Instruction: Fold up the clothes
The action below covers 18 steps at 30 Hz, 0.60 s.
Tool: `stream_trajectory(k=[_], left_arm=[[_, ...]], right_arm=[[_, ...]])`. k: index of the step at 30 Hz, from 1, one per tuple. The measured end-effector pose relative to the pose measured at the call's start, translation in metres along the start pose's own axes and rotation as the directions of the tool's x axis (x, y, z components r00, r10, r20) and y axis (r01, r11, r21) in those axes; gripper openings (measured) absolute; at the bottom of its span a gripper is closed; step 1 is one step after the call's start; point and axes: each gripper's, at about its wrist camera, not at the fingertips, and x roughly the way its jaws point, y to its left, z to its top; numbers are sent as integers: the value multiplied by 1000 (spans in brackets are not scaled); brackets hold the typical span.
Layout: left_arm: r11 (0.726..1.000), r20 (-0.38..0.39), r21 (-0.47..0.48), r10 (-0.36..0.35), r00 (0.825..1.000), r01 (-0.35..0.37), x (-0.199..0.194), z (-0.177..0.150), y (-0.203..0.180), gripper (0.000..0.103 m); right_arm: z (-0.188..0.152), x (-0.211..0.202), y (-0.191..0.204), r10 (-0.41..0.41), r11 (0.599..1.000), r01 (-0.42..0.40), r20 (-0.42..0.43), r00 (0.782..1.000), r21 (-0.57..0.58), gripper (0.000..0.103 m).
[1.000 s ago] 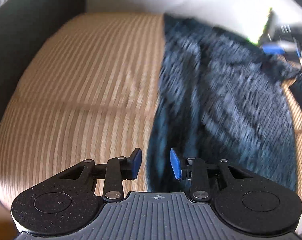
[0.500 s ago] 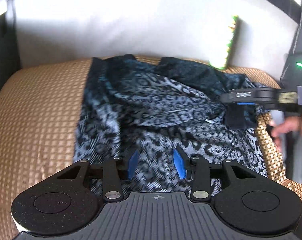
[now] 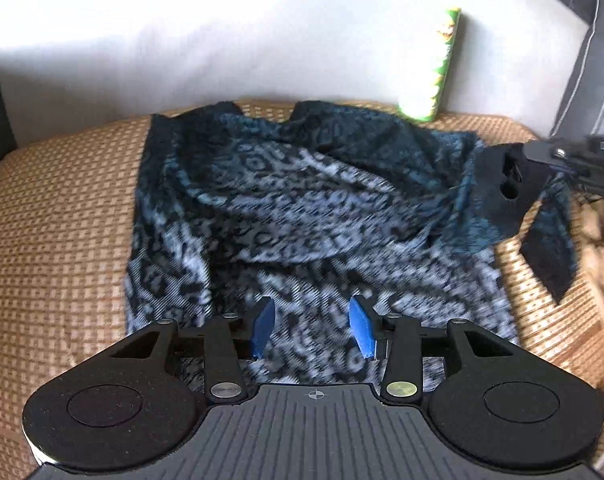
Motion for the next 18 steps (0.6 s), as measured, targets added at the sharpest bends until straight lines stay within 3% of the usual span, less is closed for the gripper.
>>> stream_trajectory(k=[2, 5, 7, 13, 18], left_arm=[[996, -25, -29, -90, 996, 89, -4, 15, 3, 64], [962, -86, -93, -264, 961, 256, 1, 33, 8, 71], [947, -107, -139, -304, 947, 289, 6, 42, 10, 70], [910, -170, -159, -408, 897, 384, 6, 54, 7, 71], [936, -268, -9, -342, 901, 353, 17, 53, -20, 74]], right_arm=[[2, -14, 9, 79, 996, -81, -42, 996, -47, 3], [-4, -27, 20, 181, 979, -191, -126, 975, -75, 3], [-13, -34, 29, 227, 965, -244, -162, 960, -95, 3], [-46, -45, 65, 246, 931, -302, -259, 934, -203, 4], [-74, -45, 89, 280, 911, -353, -308, 909, -214, 4]])
